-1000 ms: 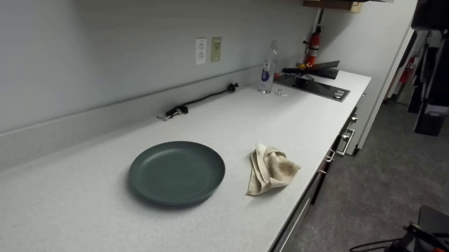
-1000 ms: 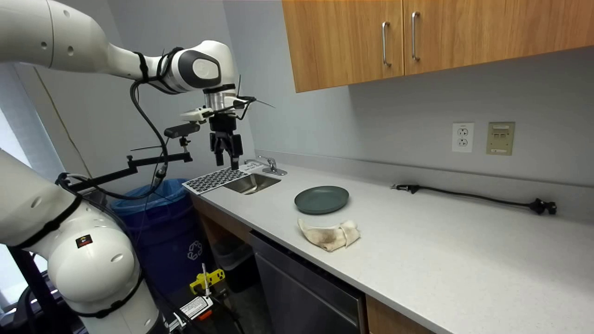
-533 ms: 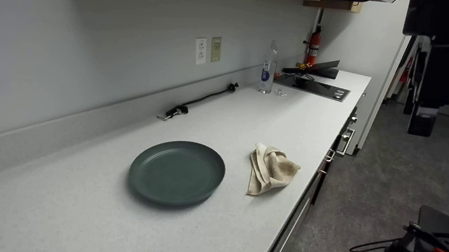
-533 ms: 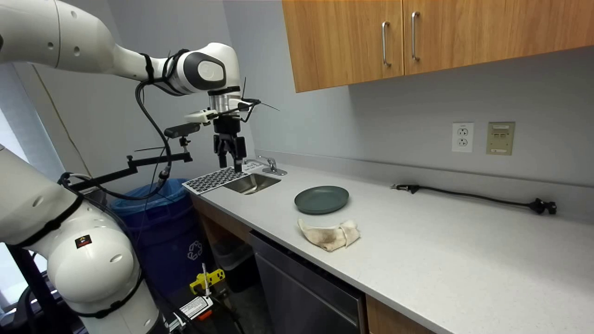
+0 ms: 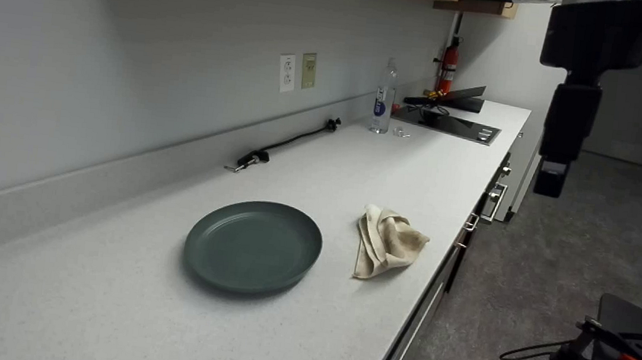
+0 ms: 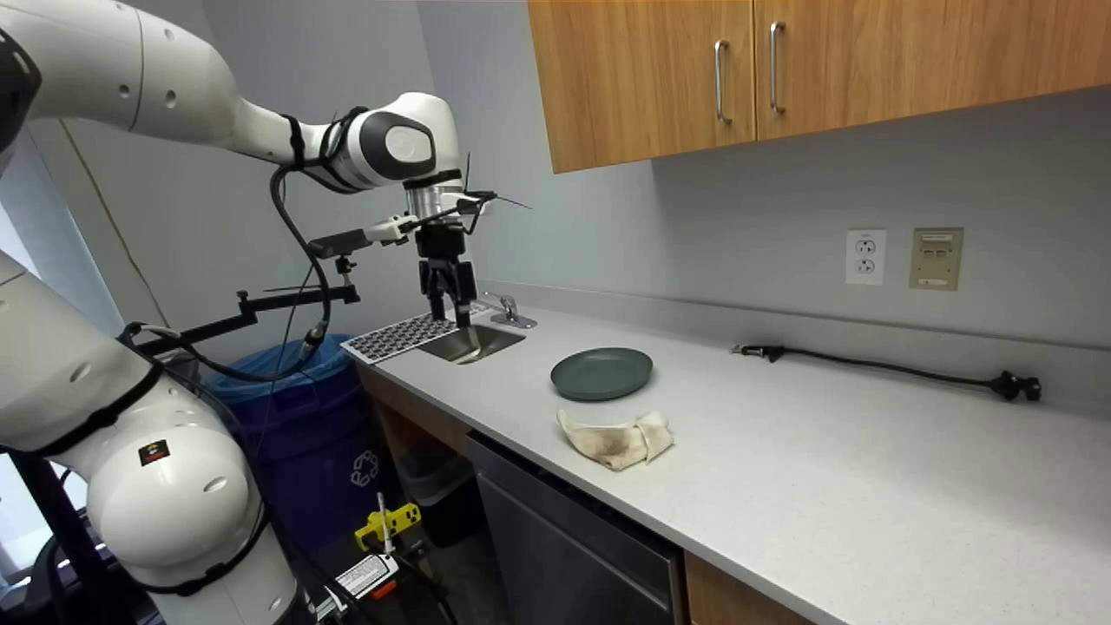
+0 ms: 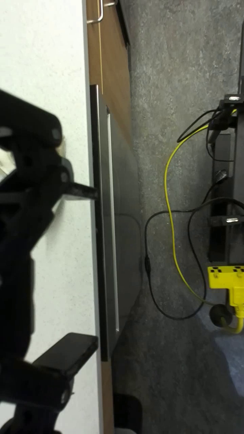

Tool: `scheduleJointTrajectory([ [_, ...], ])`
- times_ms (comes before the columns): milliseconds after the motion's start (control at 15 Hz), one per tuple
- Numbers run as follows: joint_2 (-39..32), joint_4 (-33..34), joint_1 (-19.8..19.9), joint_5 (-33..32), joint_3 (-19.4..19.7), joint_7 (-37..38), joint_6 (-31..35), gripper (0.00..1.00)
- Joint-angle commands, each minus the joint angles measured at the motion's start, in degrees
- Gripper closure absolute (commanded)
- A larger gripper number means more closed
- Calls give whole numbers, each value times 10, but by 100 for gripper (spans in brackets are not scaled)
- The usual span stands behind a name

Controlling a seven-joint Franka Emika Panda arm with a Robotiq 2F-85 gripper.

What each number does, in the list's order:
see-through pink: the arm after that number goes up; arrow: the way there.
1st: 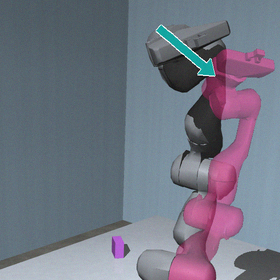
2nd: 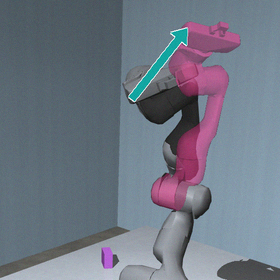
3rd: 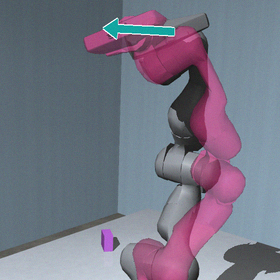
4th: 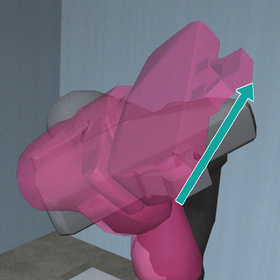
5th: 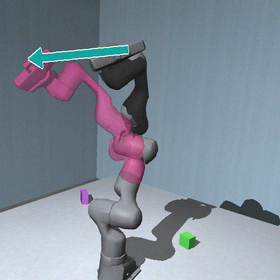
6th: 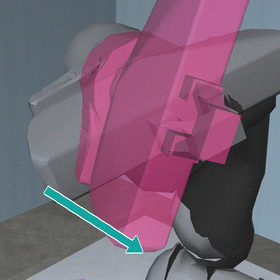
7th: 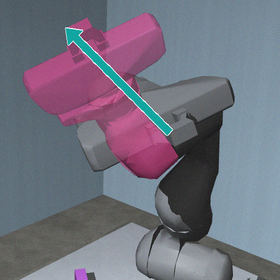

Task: Unfold the towel

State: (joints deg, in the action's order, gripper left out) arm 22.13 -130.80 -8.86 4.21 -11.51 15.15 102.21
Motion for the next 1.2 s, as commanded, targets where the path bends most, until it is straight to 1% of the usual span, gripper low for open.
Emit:
scheduleJointTrajectory([
  [0,-39,12,26,-33,-3,44,60,0],
  [200,-65,9,47,-51,13,65,99,0],
  [333,-78,5,61,-59,25,74,114,0],
  [533,-93,4,77,-63,43,87,116,0],
  [667,-88,6,77,-46,51,82,105,0],
  [733,-91,1,74,-52,51,73,109,0],
  [1000,-91,2,75,-51,54,75,109,0],
  [1067,-97,9,71,-46,52,70,104,0],
  [1133,-110,18,71,-37,51,83,105,0],
])
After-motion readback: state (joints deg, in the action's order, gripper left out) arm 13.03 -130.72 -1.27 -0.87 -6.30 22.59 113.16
